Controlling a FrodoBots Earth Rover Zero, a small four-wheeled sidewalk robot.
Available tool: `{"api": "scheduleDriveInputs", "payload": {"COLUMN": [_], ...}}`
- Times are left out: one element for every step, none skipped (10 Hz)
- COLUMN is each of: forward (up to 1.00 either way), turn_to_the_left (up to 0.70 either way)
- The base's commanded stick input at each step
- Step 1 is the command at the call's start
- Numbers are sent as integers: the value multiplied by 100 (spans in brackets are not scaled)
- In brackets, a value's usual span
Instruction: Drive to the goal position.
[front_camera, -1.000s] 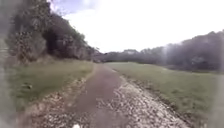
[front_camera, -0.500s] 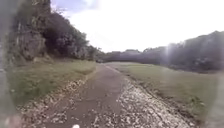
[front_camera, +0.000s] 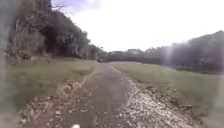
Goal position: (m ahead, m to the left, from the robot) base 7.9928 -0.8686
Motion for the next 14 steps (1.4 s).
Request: {"api": "scheduleDriveInputs", "payload": {"forward": [85, 85, 85, 85, 85, 85, 85, 85, 85, 85, 85, 85, 85, 85], "turn_to_the_left": [-3, -23, -34, -34, -15, 0, 0, 0, -5, -23, -34, -28, -5, 0]}}
